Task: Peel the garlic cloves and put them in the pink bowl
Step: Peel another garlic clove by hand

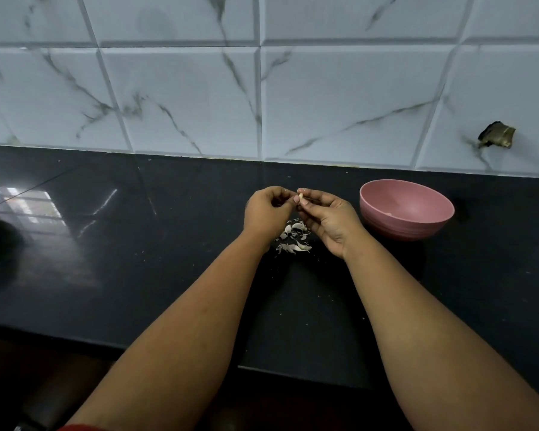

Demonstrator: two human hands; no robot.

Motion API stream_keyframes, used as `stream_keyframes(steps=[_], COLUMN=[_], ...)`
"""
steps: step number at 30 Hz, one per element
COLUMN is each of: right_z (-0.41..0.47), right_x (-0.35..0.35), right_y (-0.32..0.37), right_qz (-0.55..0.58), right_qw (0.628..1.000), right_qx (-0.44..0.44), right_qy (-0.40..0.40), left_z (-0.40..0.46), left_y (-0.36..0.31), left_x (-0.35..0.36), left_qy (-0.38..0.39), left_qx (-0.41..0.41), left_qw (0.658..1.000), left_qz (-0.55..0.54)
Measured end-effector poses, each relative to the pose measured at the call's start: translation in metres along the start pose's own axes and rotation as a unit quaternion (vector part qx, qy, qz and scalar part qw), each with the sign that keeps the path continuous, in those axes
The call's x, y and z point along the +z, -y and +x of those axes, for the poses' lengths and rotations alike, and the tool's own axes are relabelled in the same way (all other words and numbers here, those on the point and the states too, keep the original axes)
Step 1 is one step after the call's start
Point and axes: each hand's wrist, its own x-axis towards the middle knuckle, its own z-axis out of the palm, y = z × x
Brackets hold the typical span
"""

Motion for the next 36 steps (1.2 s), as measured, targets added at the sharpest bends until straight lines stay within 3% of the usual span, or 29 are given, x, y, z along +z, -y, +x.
stream_keyframes(steps=[25, 36], right_z=[-0.0017, -0.0048], right_x=[0.0022, 0.0038], right_y=[-0.0037, 0.0033], right_qz=[-0.032, -0.020], right_qw=[0.999, 0.997], right_qx=[-0.008, -0.040], right_qy=[0.007, -0.056], left_z=[0.0002, -0.0027], left_y=[0.0017, -0.0023], left_x=[0.0038, 0.0080], left_qy=[0.015, 0.033], left_qx=[-0.006, -0.044], left_qw=[0.997, 0.997], left_qz=[0.080, -0.062])
